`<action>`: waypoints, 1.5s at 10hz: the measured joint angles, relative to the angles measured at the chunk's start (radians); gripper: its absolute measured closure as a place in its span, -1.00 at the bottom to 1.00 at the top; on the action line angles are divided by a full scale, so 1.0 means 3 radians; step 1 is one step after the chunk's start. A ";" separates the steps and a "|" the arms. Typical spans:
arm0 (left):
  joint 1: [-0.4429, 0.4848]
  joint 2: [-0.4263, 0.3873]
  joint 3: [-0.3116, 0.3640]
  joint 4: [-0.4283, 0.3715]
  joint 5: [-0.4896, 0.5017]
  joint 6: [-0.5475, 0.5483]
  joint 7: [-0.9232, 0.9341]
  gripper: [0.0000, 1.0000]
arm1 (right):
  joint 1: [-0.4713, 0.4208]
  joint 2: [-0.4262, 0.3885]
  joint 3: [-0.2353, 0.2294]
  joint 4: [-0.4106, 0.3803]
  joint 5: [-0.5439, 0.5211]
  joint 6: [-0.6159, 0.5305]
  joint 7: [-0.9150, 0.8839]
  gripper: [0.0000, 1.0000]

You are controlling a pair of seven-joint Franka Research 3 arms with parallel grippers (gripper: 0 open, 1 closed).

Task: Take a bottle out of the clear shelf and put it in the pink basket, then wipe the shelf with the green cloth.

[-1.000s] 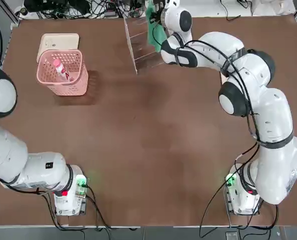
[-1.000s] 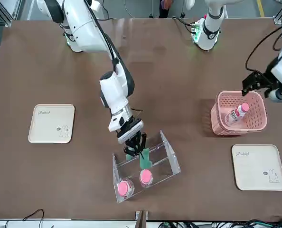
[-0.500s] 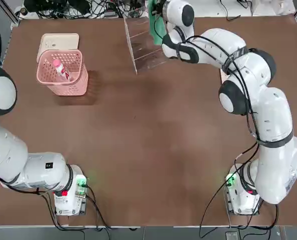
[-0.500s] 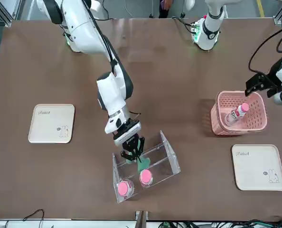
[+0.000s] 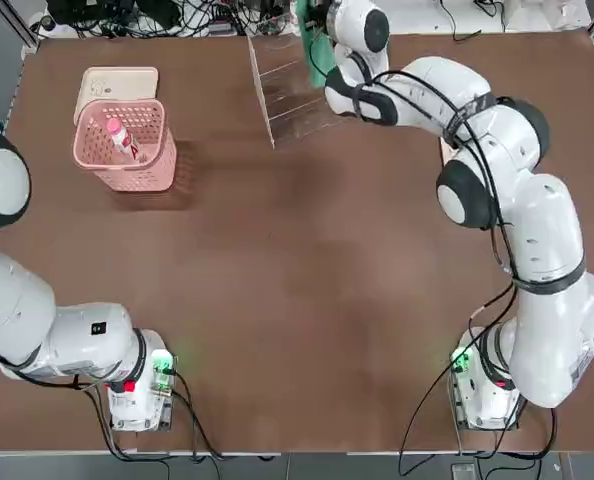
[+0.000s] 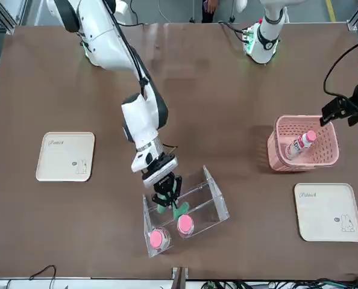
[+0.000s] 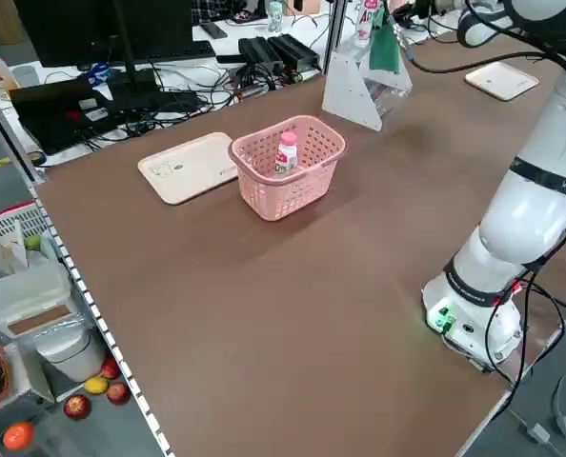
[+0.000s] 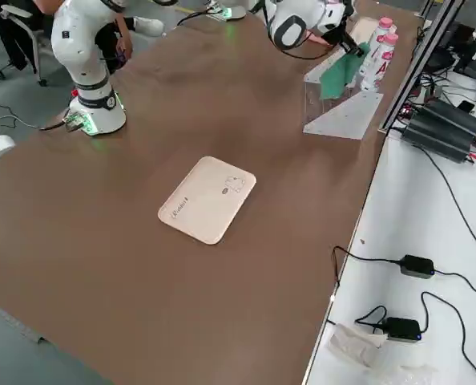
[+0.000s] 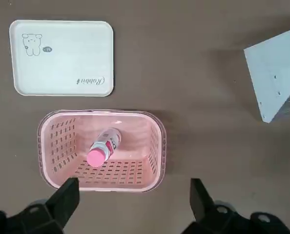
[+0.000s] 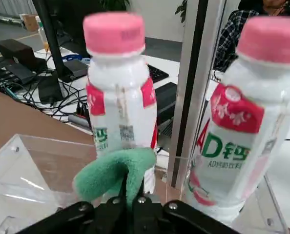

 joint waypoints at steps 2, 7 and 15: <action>0.0011 -0.0050 0.0004 0.0009 0.0008 0.0000 -0.0002 -1.00 | -0.0005 0.0071 -0.0002 0.0001 0.0000 0.0002 0.0000 0.96; 0.0005 -0.0086 0.0012 0.0009 0.0009 0.0000 0.0010 -1.00 | -0.0039 0.0120 -0.0023 0.0005 -0.0001 0.0003 -0.0009 0.96; 0.0212 -0.0104 -0.0016 0.0009 0.0005 -0.0003 0.0060 -1.00 | 0.0134 0.0286 0.0021 0.0276 0.0015 0.0006 0.0028 0.96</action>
